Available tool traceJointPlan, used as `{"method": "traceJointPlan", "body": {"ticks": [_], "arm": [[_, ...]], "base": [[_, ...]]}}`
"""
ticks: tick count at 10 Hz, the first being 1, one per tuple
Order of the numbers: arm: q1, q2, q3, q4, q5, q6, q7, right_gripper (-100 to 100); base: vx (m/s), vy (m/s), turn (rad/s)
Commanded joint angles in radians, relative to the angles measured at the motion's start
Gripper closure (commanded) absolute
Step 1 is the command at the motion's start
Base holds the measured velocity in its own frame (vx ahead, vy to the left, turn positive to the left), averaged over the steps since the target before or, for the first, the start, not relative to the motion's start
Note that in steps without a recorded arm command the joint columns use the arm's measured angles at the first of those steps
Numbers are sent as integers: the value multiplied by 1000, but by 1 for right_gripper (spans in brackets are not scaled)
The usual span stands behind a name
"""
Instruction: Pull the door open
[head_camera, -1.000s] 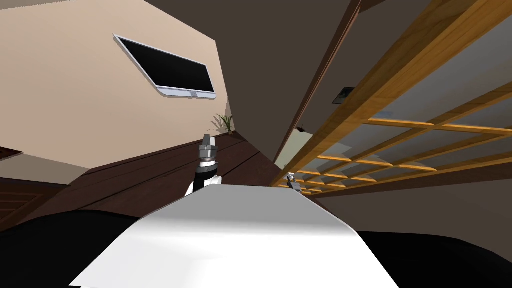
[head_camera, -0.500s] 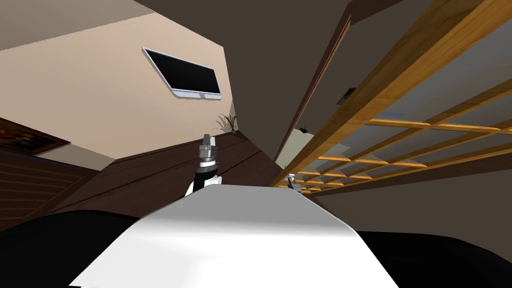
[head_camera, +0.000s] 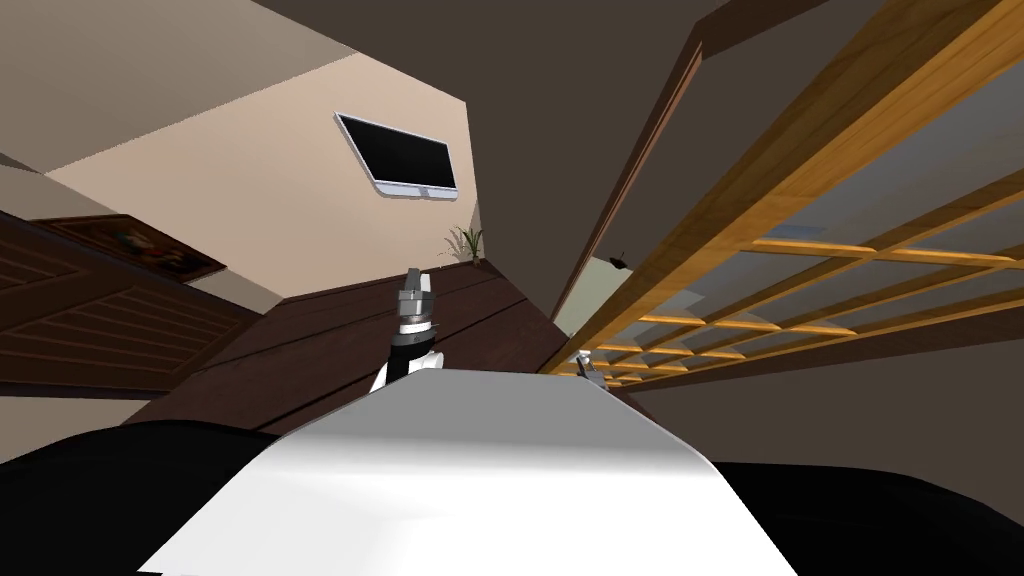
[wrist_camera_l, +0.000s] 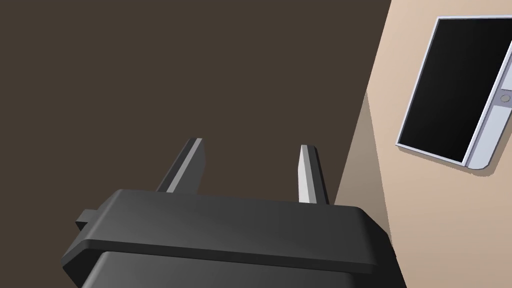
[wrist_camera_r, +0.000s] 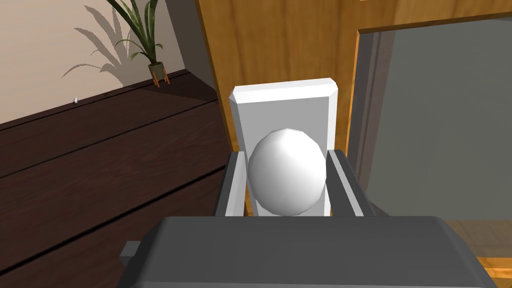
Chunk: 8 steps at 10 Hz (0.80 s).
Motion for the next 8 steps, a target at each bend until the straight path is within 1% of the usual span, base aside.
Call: {"method": "traceJointPlan", "body": {"ticks": [1,4,5,6,8], "arm": [[-2,-2,8,12,2,-16,-9,100],[0,-8,22,29,6,-41,-22,100],[-3,-6,20,29,6,-35,-20,100],[-6,-5,26,39,10,-41,-26,100],[-10,-6,29,46,12,-46,-31,100]], "base": [[-162,-48,103],[-182,-41,105],[-69,-23,25],[-97,-18,105],[-161,-46,130]]}}
